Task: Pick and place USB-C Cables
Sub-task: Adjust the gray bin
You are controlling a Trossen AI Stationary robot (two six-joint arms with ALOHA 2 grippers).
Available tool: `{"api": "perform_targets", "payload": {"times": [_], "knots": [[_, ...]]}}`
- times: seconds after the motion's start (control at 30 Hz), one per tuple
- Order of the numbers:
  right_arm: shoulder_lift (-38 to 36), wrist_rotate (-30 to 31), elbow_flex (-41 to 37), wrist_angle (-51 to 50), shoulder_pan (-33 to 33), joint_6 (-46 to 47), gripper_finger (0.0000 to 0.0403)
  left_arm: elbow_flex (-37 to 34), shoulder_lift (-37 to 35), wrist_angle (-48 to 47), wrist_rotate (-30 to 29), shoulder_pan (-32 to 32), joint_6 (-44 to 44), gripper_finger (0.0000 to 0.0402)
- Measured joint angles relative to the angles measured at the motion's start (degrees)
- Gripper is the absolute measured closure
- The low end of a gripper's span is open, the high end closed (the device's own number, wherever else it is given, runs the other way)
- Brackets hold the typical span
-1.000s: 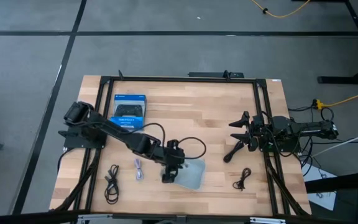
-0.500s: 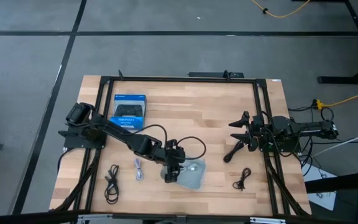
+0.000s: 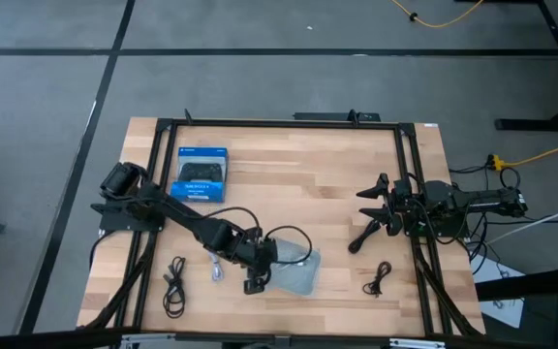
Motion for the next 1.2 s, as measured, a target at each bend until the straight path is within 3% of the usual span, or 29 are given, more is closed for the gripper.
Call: {"api": "perform_targets", "payload": {"times": [0.5, 1.2], "knots": [[0.0, 0.0, 0.0, 0.0, -0.01, -0.02, 0.0141, 0.0, 0.0, -0.22, 0.74, -4.49, -15.45, 0.0309], [0.0, -0.59, 0.0, -0.11, 0.0, -0.02, 0.0141, -0.04, -0.02, 4.0, 5.85, -4.77, -26.05, 0.0309]]}}
